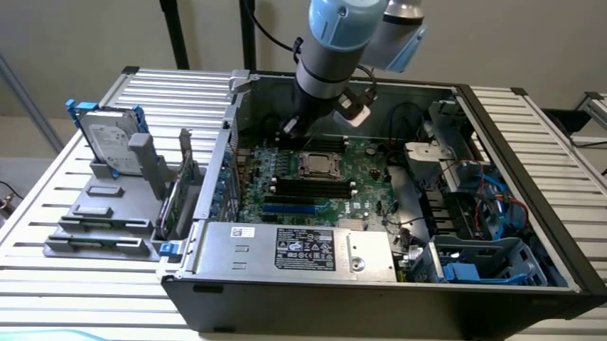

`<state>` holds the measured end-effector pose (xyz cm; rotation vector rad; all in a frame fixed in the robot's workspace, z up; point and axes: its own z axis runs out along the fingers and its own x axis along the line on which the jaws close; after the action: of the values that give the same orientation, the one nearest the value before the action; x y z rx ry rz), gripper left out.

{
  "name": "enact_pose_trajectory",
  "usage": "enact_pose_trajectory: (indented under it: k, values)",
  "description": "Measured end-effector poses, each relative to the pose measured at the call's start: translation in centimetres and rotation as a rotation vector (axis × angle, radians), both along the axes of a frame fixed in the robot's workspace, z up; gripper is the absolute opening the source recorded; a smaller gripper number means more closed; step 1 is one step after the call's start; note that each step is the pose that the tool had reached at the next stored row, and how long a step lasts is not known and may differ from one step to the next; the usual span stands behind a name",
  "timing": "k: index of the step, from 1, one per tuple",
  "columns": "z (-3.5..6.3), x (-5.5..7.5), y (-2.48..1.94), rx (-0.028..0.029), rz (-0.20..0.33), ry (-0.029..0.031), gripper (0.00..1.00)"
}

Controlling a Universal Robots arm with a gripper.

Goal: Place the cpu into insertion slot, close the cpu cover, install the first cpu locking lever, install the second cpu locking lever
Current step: 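Install the first cpu locking lever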

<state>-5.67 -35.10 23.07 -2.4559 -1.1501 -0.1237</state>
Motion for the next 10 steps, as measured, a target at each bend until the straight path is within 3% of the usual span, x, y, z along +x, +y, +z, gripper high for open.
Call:
enact_pose_trajectory:
  k: [6, 10]
  values:
    - [-1.08, -0.2, 0.0, -0.0007, 0.0, -0.012, 0.11]
    - [-1.66, -0.3, 0.01, -0.0013, 0.0, -0.0284, 0.11]
